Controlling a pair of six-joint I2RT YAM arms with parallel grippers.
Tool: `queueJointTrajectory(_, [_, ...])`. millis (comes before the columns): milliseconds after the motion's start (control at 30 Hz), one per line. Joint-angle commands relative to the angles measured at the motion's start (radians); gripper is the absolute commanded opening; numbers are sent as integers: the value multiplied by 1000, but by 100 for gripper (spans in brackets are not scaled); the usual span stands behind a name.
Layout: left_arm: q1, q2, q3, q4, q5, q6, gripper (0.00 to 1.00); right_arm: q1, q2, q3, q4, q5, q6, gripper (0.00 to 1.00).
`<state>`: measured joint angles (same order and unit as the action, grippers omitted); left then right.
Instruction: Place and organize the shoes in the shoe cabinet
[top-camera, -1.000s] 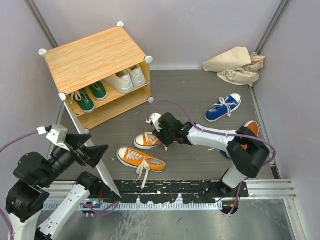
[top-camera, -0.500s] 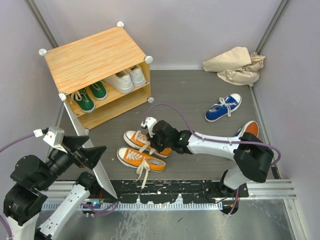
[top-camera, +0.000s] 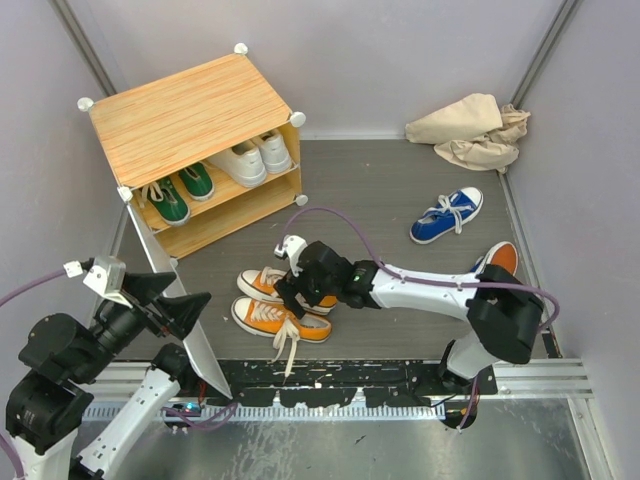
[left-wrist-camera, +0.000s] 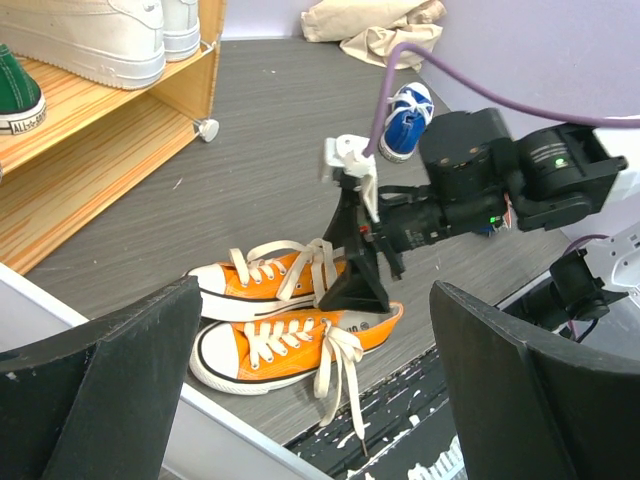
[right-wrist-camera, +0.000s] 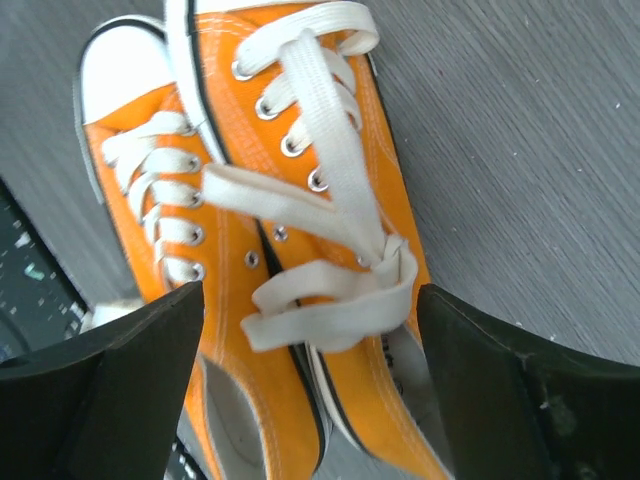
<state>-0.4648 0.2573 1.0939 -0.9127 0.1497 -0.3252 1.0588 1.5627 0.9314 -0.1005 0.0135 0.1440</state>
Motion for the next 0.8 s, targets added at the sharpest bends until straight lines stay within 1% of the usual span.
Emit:
queueJointTrajectory(0, [-1, -8, -25, -121, -1, -20, 98, 6, -156, 52, -105, -54, -92, 94])
queueJointTrajectory(100, [-1, -17, -32, -118, 1, -23, 98, 4, -202, 31, -115, -1, -137, 100])
queueJointTrajectory(200, [-2, -22, -36, -113, 4, -26, 98, -10, -197, 10, -75, -14, -182, 100])
queueJointTrajectory(467, [-1, -15, -14, -98, 26, -35, 98, -52, 13, 60, -5, -201, -219, 100])
queueJointTrajectory(533, [0, -15, -6, -102, 23, -32, 98, -51, 49, 66, 6, -225, -226, 100])
queueJointTrajectory(600, [-1, -16, -2, -109, 20, -31, 98, -52, 82, 73, 18, -215, -227, 97])
queueJointTrajectory(633, [-2, -18, -2, -109, 20, -32, 98, -52, 96, 80, 19, -207, -226, 94])
queueJointTrajectory(667, [-1, -19, -5, -110, 20, -31, 98, -52, 110, 86, 18, -202, -225, 89])
queueJointTrajectory(700, [-1, -22, -7, -109, 19, -31, 98, -52, 123, 95, 15, -198, -226, 81])
queueJointTrajectory(733, [0, -25, -10, -109, 19, -32, 98, -51, 132, 105, 8, -185, -221, 69])
queueJointTrajectory(767, [0, -26, -11, -110, 18, -31, 98, -51, 140, 111, 6, -163, -214, 54])
